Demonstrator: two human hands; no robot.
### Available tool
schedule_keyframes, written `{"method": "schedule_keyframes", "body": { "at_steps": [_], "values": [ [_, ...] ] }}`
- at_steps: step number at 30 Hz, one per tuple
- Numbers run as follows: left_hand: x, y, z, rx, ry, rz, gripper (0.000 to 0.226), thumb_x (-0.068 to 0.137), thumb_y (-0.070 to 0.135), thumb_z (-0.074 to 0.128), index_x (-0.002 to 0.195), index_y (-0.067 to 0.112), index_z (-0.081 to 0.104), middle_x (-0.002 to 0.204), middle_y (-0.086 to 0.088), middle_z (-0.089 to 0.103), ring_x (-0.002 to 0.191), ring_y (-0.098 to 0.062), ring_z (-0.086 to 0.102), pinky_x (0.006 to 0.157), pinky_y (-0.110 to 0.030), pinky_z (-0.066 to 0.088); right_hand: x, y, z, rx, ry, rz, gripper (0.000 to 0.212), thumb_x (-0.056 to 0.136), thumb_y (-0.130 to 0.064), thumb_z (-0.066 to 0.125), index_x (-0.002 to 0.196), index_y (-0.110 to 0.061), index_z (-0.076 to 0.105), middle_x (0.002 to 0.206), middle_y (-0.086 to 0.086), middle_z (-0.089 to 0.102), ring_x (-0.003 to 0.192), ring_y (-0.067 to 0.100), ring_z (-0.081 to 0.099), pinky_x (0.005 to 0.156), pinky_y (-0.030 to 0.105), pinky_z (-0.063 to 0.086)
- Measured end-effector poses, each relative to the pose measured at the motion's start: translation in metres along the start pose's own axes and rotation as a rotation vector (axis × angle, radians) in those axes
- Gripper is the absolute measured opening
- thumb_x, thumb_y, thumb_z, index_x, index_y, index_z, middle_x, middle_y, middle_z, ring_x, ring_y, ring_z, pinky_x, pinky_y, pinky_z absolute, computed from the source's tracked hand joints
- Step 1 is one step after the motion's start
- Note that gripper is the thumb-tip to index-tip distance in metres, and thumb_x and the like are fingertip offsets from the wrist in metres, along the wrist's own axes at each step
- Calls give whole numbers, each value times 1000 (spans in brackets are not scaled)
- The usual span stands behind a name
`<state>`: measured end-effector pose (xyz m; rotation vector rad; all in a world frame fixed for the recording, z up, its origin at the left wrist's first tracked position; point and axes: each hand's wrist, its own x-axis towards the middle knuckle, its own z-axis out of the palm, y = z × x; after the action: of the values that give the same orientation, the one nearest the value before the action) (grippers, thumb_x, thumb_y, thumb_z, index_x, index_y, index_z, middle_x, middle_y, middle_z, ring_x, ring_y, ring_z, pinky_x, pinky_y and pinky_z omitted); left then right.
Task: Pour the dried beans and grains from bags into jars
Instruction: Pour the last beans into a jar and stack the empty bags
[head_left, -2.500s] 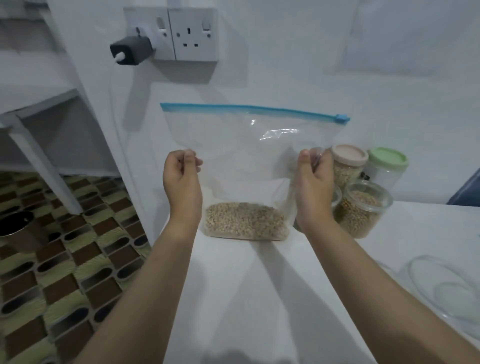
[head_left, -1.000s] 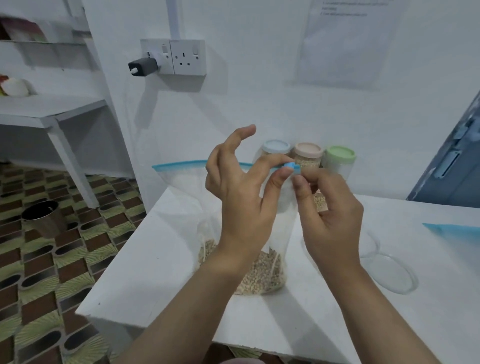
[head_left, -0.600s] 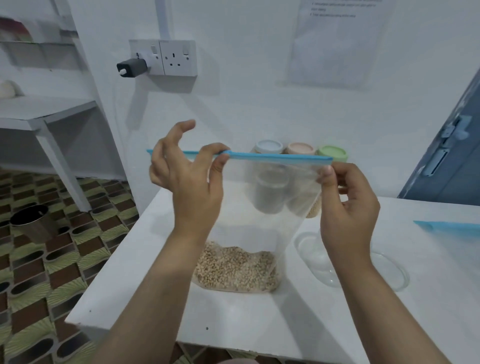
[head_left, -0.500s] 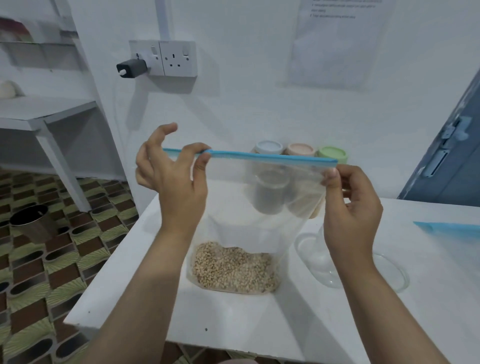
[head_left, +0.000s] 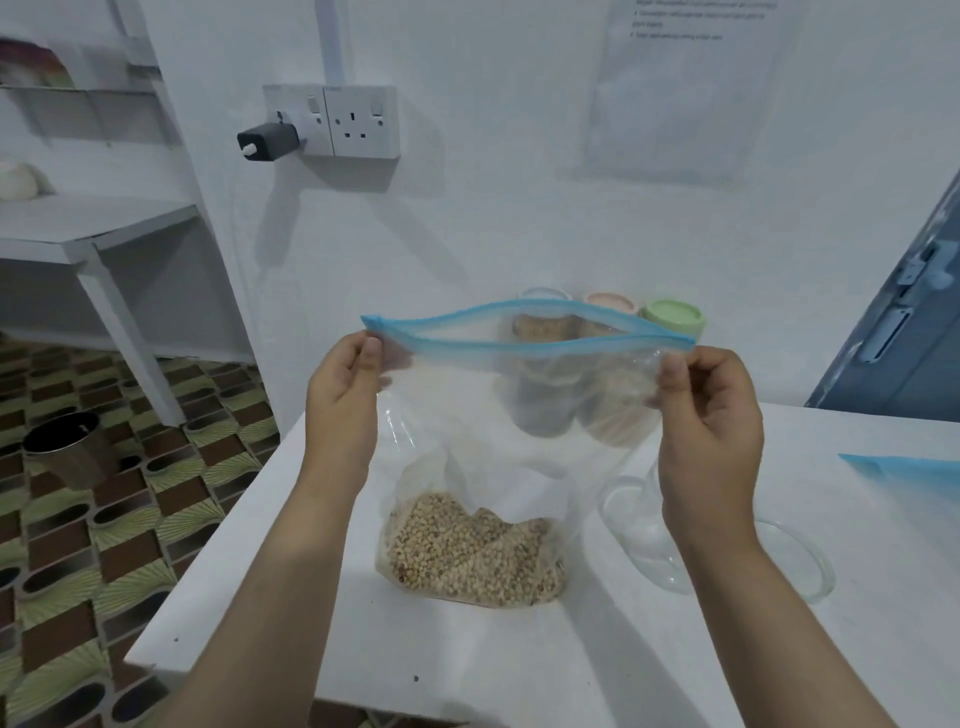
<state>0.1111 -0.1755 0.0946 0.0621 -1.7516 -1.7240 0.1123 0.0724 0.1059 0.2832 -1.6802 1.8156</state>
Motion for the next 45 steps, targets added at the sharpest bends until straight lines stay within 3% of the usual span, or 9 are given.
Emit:
{"method": "schedule_keyframes", "body": {
  "at_steps": [5, 11, 22, 27, 31, 34, 40, 42, 45],
  "values": [
    [9, 13, 8, -131, -19, 47, 16, 100, 17, 51, 89, 17, 63, 81, 8, 73, 77, -7, 67, 79, -22, 52, 5, -2, 4, 107, -86, 24, 10, 96, -26, 63, 88, -28, 58, 90, 2, 58, 89, 24, 55, 90, 54, 47],
    [11, 26, 13, -238, -3, 123, 10, 98, 13, 54, 91, 14, 61, 78, 11, 73, 76, -5, 67, 78, -23, 54, 10, -6, 9, 176, -143, 22, 8, 93, -26, 59, 92, -18, 58, 89, -3, 61, 88, 15, 57, 87, 44, 46],
    [42, 53, 15, -246, 78, 178, 15, 101, 14, 53, 88, 17, 60, 79, 9, 73, 74, -7, 64, 72, -22, 51, 36, -18, 27, 310, -186, 67, 13, 89, -30, 61, 89, -17, 58, 79, -2, 61, 75, 11, 62, 94, 64, 45],
    [65, 80, 20, -226, 128, 270, 14, 100, 15, 55, 88, 19, 62, 78, 10, 74, 70, -5, 64, 69, -20, 51, 47, -20, 32, 350, -173, 96, 12, 89, -27, 59, 88, -16, 54, 79, 1, 59, 72, 11, 62, 90, 50, 52],
    [66, 73, 24, -181, 86, 296, 15, 100, 12, 54, 88, 19, 61, 76, 11, 74, 68, -6, 66, 70, -22, 53, 49, -3, 24, 264, -186, 206, 6, 98, -11, 57, 97, -16, 60, 90, 1, 64, 80, 14, 61, 89, 39, 51],
    [54, 48, 31, -122, 53, 253, 16, 100, 12, 55, 88, 20, 60, 76, 12, 74, 69, -7, 66, 69, -20, 50, 41, 5, 16, 108, -157, 228, 31, 97, 0, 51, 112, -24, 62, 112, 0, 69, 100, 13, 65, 89, 31, 47],
    [38, 31, 55, -95, -51, 240, 16, 99, 9, 56, 88, 19, 61, 77, 10, 73, 71, -9, 67, 70, -19, 50, 43, -5, 22, -415, -356, -90, 40, 95, -44, 53, 133, -34, 54, 129, -23, 55, 120, -6, 48, 102, 18, 38],
    [34, 31, 63, -82, -115, 252, 12, 99, 11, 57, 90, 16, 63, 79, 9, 74, 73, -10, 67, 71, -18, 50, 45, -11, 31, -468, -473, -138, 50, 92, -51, 49, 139, -33, 50, 134, -22, 51, 123, -6, 45, 104, 14, 32],
    [28, 29, 70, -75, -192, 245, 7, 97, 11, 60, 94, 13, 66, 83, 6, 73, 78, -12, 69, 75, -21, 52, 47, -10, 49, -548, -542, -229, 51, 94, -48, 49, 140, -26, 51, 135, -10, 55, 124, 6, 46, 106, 24, 34]
  ]
}}
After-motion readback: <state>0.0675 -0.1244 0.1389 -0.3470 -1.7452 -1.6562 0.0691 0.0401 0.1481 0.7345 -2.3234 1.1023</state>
